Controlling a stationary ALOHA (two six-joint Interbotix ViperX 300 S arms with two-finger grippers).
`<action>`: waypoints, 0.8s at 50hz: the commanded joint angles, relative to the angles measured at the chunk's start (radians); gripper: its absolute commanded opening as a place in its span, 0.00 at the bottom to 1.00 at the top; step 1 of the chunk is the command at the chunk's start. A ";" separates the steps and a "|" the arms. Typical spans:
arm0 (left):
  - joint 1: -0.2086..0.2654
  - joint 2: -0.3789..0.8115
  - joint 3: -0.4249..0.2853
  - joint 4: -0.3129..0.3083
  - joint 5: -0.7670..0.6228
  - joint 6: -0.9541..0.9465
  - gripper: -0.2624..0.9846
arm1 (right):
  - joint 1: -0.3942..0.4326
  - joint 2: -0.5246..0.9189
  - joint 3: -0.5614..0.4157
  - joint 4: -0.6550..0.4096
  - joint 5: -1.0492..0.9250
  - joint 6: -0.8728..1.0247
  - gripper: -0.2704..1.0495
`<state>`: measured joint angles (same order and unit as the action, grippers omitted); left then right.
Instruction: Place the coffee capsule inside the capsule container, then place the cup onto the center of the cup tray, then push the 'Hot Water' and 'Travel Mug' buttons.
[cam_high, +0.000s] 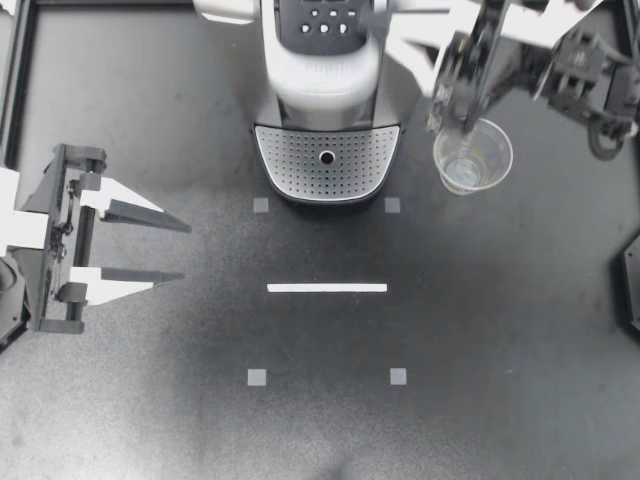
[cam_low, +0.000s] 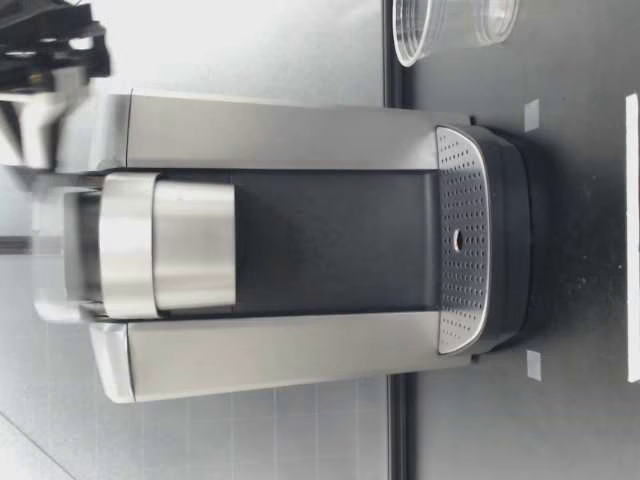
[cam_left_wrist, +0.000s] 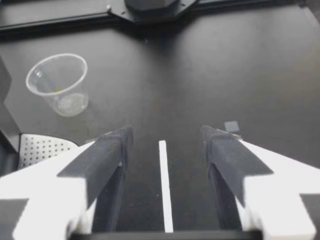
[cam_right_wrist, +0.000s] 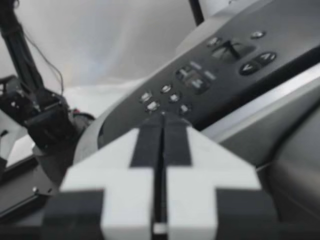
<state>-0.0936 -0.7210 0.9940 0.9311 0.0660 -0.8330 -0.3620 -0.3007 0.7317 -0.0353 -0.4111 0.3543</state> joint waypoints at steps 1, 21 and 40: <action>0.003 0.002 -0.011 -0.002 -0.006 -0.002 0.59 | 0.002 -0.017 -0.005 0.002 -0.009 0.003 0.26; 0.002 0.014 -0.011 -0.002 -0.012 -0.002 0.59 | -0.006 -0.215 0.164 0.074 0.104 0.097 0.26; 0.008 0.021 0.000 -0.002 -0.015 -0.002 0.59 | -0.107 -0.456 0.426 0.120 0.428 0.350 0.26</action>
<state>-0.0920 -0.6980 1.0017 0.9311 0.0583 -0.8330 -0.4372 -0.7363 1.1397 0.0828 -0.0199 0.6796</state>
